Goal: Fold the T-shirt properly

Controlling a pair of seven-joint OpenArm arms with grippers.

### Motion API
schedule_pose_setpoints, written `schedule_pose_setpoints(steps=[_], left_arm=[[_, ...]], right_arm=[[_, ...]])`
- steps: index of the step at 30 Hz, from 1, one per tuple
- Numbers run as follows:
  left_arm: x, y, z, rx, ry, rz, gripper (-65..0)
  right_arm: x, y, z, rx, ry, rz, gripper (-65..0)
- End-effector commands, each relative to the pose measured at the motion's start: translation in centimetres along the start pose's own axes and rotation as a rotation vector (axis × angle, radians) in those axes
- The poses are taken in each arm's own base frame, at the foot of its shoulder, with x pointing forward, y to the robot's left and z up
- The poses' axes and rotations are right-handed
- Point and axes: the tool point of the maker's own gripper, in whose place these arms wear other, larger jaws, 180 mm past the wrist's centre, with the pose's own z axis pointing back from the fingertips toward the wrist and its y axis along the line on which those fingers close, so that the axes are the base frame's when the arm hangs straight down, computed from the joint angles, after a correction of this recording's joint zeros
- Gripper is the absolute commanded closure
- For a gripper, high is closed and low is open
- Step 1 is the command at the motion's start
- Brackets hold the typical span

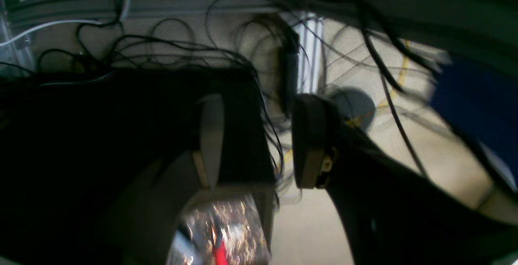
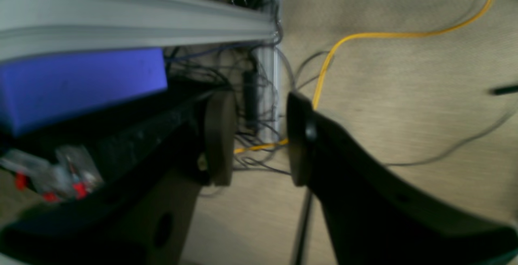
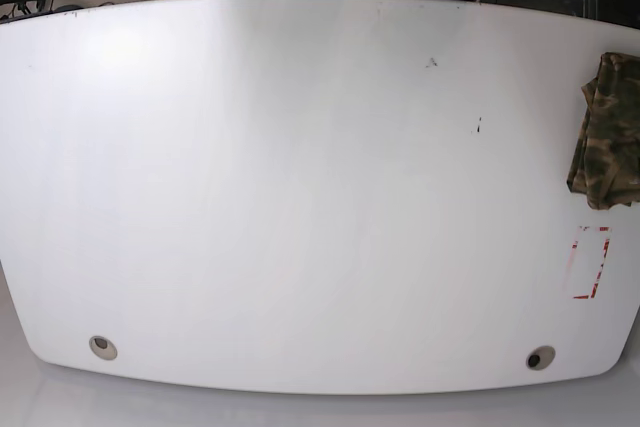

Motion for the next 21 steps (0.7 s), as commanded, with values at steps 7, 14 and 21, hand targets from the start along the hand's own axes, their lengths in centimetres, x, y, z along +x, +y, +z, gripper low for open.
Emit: schedule_pose_setpoints(steps=[7,14,21], left_arm=[[-3.5,2.1,-3.3,0.056,0.138,0.082,-24.6],[-3.5,1.2,-4.5,0.068,0.154,0.045,-24.6],[-1.9,0.6,-5.2,0.058,0.188,0.047,-24.6]], right_arm=[[-0.2,-3.9,-1.4,-0.12,0.062,-0.041,-20.0],[0.0,-5.6,-2.1,-0.192,0.126,0.05,-20.0],[0.3,-6.5,-2.9,-0.244,0.186,0.083,-20.1]])
